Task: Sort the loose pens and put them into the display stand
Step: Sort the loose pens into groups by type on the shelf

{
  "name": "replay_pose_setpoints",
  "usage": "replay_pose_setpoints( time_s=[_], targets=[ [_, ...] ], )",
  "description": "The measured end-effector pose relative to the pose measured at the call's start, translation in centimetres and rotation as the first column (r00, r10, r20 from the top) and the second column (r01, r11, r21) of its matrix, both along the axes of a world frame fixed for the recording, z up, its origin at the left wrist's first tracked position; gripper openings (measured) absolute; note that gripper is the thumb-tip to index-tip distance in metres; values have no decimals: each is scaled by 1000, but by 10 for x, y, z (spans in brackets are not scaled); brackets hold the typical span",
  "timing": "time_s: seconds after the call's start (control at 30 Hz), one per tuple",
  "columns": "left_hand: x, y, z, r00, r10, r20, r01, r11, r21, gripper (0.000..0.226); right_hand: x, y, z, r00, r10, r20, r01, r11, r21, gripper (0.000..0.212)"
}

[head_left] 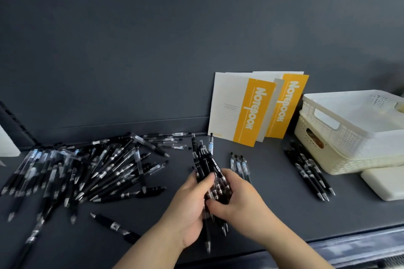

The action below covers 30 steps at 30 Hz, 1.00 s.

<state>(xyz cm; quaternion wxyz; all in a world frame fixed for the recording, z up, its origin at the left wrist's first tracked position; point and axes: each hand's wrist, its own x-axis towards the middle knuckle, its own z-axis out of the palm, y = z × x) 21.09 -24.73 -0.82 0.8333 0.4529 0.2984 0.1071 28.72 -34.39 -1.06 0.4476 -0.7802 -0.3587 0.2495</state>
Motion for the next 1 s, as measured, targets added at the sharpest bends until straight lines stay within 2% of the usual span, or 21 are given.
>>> replay_pose_setpoints(
  time_s=[0.23,0.43,0.47,0.53,0.6,0.7,0.83,1.0],
  targets=[
    [24,-32,1,998,21,55,-18,998,-57,25,15,-23,-2,990,-143,14,143,990,16,26],
    [49,-57,-4,998,61,-35,-63,996,-62,22,42,-48,0,973,-217,74,220,974,-45,25],
    [53,-58,-5,996,70,-54,-74,995,-61,20,52,-54,0,966,-236,107,246,965,-86,33],
    [60,-59,-7,993,88,-83,-93,994,-62,16,76,-68,-1,935,-231,269,299,922,-246,47],
    [64,-59,-10,992,87,-92,-94,993,-68,18,99,-81,-4,893,-158,421,344,843,-413,42],
    [68,-60,-13,994,69,-81,-76,994,-81,19,114,-88,-13,871,-67,486,347,784,-515,32],
    [73,-64,-12,997,56,-54,-60,994,-94,20,120,-91,-23,814,-109,571,429,775,-464,55],
    [75,-65,-10,997,63,-46,-68,993,-100,22,128,-100,-28,787,-129,603,459,776,-432,51]
  ],
)
